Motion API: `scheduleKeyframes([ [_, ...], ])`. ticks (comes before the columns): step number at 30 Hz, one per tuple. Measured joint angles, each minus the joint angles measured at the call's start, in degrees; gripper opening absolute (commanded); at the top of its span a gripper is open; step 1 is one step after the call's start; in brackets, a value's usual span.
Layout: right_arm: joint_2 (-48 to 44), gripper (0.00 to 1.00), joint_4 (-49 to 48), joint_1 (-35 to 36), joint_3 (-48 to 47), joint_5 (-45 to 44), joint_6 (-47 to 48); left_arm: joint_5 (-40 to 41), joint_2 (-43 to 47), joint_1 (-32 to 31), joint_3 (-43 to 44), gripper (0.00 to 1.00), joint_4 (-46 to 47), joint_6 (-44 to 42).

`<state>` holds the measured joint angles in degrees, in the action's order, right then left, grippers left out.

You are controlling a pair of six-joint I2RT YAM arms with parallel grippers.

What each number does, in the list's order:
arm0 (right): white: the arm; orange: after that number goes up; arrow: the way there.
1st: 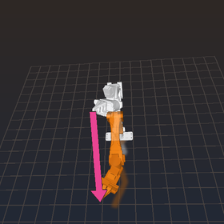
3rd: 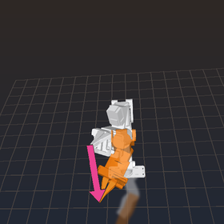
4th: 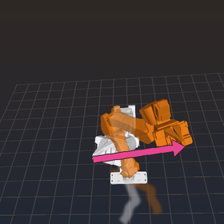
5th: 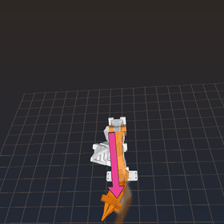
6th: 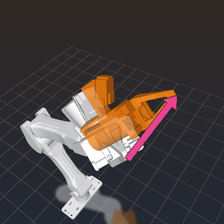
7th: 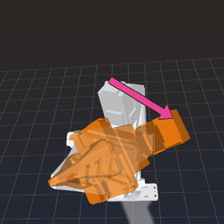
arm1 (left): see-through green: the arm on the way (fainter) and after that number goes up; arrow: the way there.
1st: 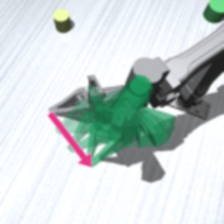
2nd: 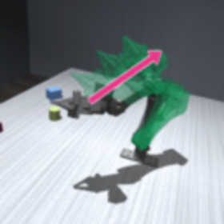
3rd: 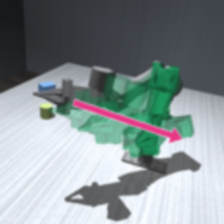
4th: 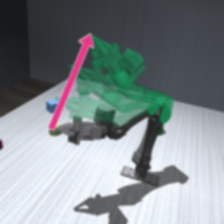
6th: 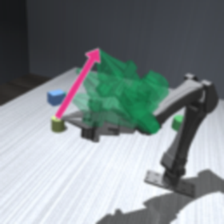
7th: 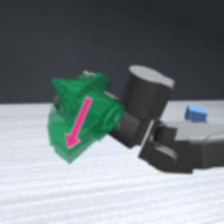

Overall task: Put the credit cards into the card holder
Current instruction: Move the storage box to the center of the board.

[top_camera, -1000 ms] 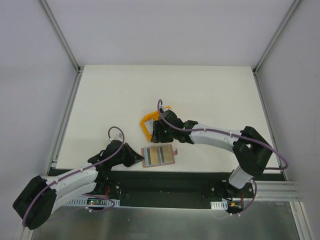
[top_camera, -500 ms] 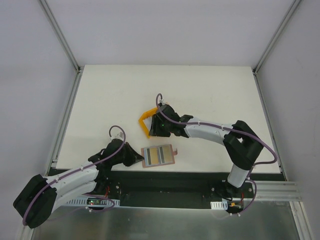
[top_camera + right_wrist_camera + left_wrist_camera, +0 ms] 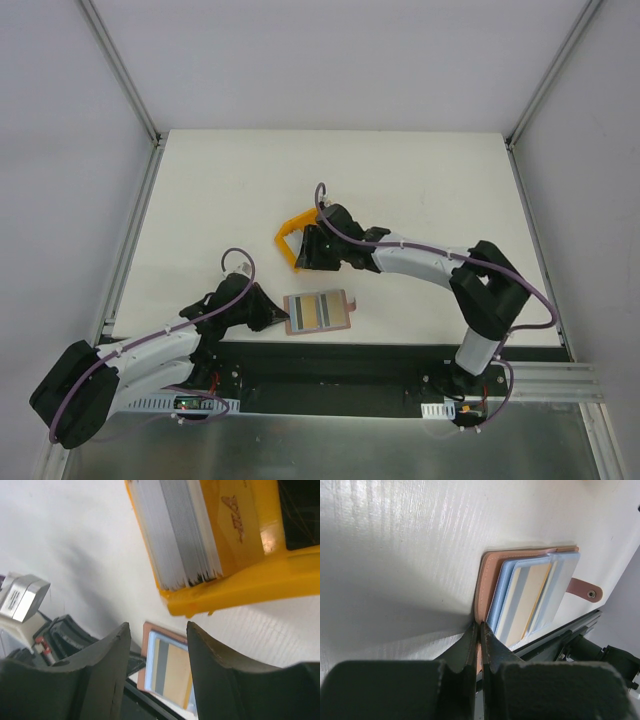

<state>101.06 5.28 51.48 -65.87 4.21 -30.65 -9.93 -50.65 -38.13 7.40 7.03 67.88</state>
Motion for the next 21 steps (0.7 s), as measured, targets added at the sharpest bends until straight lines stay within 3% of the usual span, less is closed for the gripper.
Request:
scheduleKeyframes([
  [21,-19.6,0.56,2.1,4.0,12.4,1.1,3.1,0.0,0.4,0.0,0.0,0.00,-0.5,0.0],
])
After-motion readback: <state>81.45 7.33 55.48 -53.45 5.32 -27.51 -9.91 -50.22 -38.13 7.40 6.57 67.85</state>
